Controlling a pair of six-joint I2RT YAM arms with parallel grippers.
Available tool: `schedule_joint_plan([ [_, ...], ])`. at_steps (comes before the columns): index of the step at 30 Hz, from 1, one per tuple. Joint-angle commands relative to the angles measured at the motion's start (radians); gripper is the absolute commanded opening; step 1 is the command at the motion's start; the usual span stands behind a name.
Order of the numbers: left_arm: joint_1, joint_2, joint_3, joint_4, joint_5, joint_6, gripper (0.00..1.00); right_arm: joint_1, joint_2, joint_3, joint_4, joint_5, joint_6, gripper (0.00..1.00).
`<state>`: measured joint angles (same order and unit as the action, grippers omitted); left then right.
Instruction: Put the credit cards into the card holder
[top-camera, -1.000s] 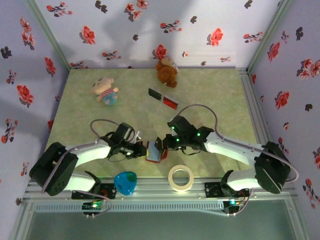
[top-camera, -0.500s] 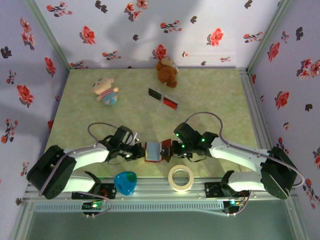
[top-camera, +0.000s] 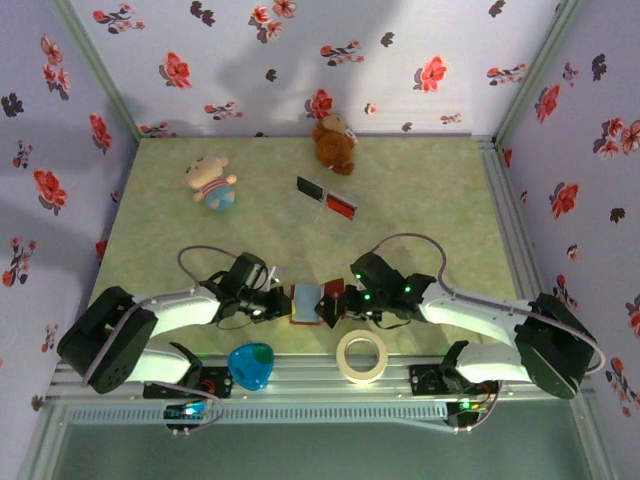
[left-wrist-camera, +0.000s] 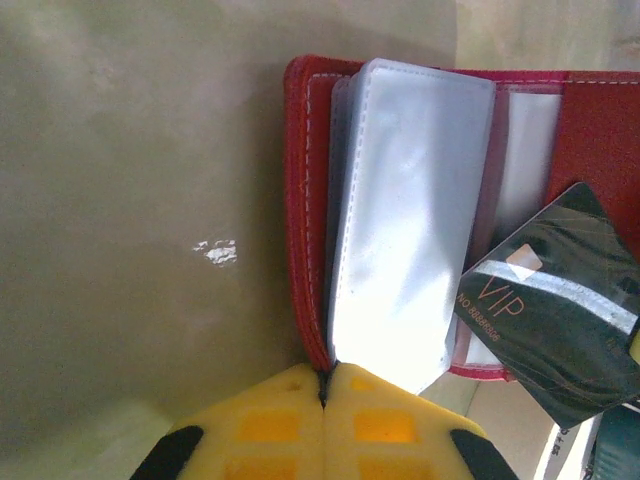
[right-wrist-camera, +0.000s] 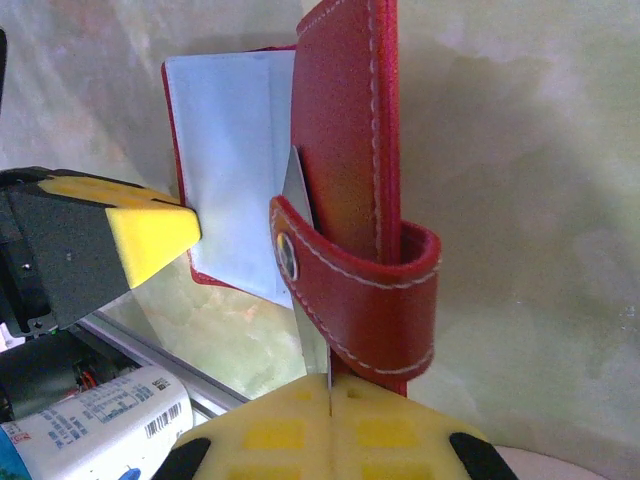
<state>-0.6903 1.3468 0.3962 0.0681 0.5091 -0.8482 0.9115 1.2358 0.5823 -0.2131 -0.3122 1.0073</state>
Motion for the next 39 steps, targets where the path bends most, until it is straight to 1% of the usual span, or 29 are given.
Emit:
schedule_joint_plan([
  [1,-0.015,0.025,-0.02,-0.027,-0.013,-0.001,0.0,-0.011,0.001,-0.04,0.045,-0.004,0.028,0.0],
  [4,-0.015,0.013,-0.029,-0.023,-0.017,-0.004,0.0,-0.023,0.0,-0.06,0.073,-0.002,0.05,0.0],
  [10,-0.021,0.008,-0.02,-0.036,-0.012,-0.004,0.0,-0.026,0.001,-0.087,0.118,0.043,0.098,0.0],
  [11,-0.021,0.008,-0.022,-0.036,-0.013,-0.002,0.0,-0.026,0.003,-0.088,0.121,0.05,0.098,0.02],
  [13,-0.022,0.013,-0.018,-0.038,-0.015,0.002,0.0,-0.025,-0.001,-0.093,0.121,0.068,0.104,0.08],
  [17,-0.029,0.024,-0.013,-0.033,-0.009,-0.003,0.02,-0.024,0.003,-0.095,0.136,0.087,0.123,0.1],
  [19,-0.031,0.028,-0.011,-0.03,-0.009,-0.001,0.03,-0.024,0.012,-0.092,0.133,0.089,0.122,0.13],
  [20,-0.031,0.031,-0.007,-0.036,-0.009,0.001,0.03,-0.024,0.014,-0.09,0.128,0.089,0.118,0.15],
  [22,-0.033,0.03,-0.003,-0.041,-0.009,0.0,0.04,-0.024,0.014,-0.084,0.114,0.088,0.102,0.24],
  [24,-0.036,0.031,-0.007,-0.032,-0.011,-0.002,0.05,-0.023,0.007,-0.064,0.07,0.095,0.071,0.27],
  [25,-0.035,0.034,-0.007,-0.029,-0.011,-0.003,0.05,-0.023,0.004,-0.058,0.055,0.1,0.061,0.26],
  [27,-0.037,0.044,0.002,-0.036,-0.007,0.001,0.05,-0.023,0.001,-0.052,0.047,0.107,0.055,0.17],
  [30,-0.043,0.045,0.004,-0.028,-0.005,-0.007,0.05,-0.023,0.022,-0.05,0.078,0.102,0.076,0.09],
  [34,-0.046,0.053,0.001,-0.015,-0.005,-0.01,0.05,-0.013,0.048,-0.057,0.118,0.118,0.101,0.05],
  [39,-0.055,0.059,-0.004,-0.005,-0.003,-0.013,0.05,-0.003,0.033,-0.093,0.17,0.165,0.153,0.01],
])
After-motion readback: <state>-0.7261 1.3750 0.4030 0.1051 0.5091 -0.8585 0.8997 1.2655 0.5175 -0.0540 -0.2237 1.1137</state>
